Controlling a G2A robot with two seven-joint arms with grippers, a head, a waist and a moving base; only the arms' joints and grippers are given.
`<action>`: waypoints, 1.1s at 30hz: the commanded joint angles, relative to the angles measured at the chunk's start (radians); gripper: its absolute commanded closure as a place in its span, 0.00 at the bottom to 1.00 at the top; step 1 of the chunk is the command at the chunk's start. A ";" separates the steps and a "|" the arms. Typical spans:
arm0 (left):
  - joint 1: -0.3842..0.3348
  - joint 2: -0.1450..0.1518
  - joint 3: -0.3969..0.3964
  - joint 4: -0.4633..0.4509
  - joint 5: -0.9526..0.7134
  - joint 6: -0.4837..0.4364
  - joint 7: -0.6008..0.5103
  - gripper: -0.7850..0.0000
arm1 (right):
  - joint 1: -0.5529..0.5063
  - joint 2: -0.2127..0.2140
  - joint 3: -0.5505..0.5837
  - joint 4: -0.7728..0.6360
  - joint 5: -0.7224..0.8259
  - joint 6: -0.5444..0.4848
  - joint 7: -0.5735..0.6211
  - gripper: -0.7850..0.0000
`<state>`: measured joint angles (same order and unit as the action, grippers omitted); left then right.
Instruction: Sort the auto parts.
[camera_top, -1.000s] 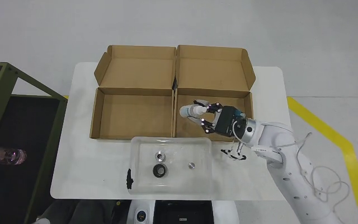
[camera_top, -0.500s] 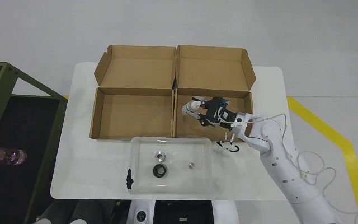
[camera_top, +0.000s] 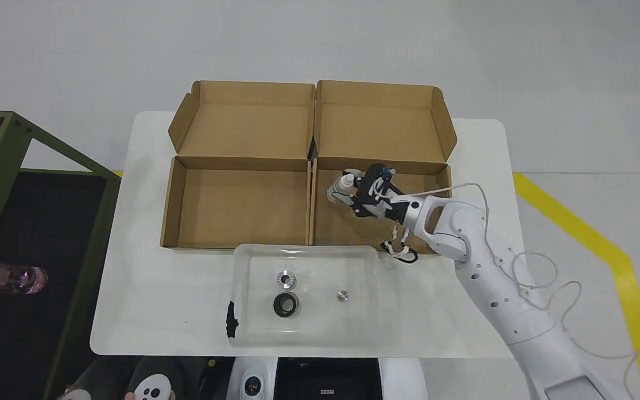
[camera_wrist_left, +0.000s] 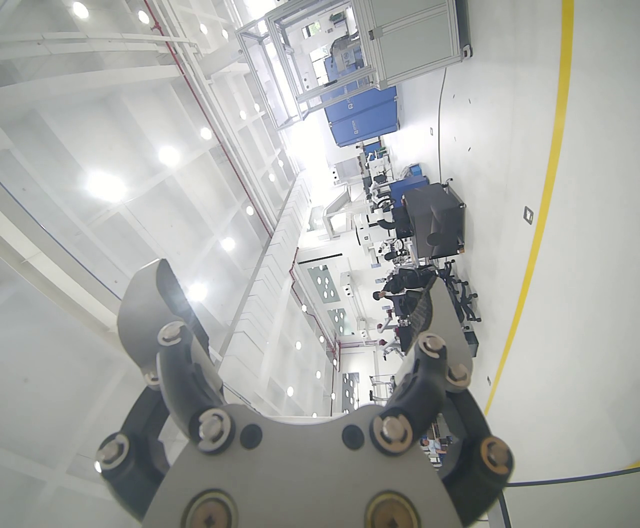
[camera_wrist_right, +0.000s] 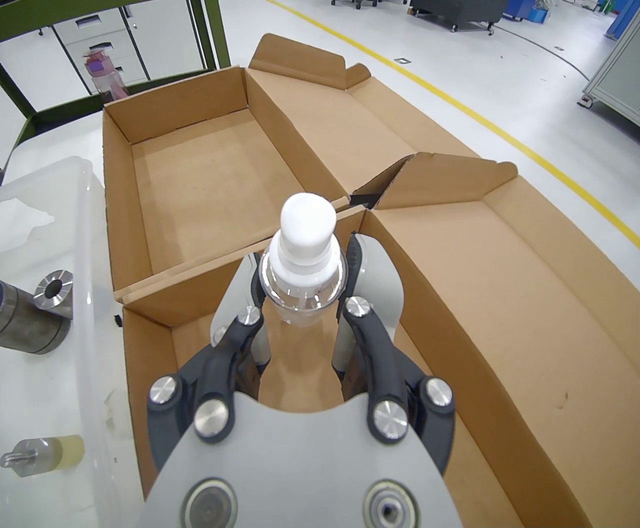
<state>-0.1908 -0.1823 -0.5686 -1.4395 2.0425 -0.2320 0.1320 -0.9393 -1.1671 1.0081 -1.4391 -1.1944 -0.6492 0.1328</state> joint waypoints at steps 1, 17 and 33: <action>0.000 0.000 0.000 0.000 0.000 0.000 0.000 0.00 | 0.015 -0.005 -0.012 0.023 0.000 0.008 0.006 1.00; 0.000 0.000 0.000 0.000 0.000 0.000 0.000 0.00 | 0.066 -0.030 -0.055 0.108 -0.019 0.054 0.007 0.63; 0.000 0.000 0.000 0.000 0.000 0.000 0.000 0.00 | -0.025 0.006 0.069 -0.124 -0.058 0.002 0.037 0.30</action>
<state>-0.1908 -0.1822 -0.5686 -1.4395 2.0425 -0.2320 0.1320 -0.9513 -1.1656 1.0634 -1.5355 -1.2511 -0.6374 0.1640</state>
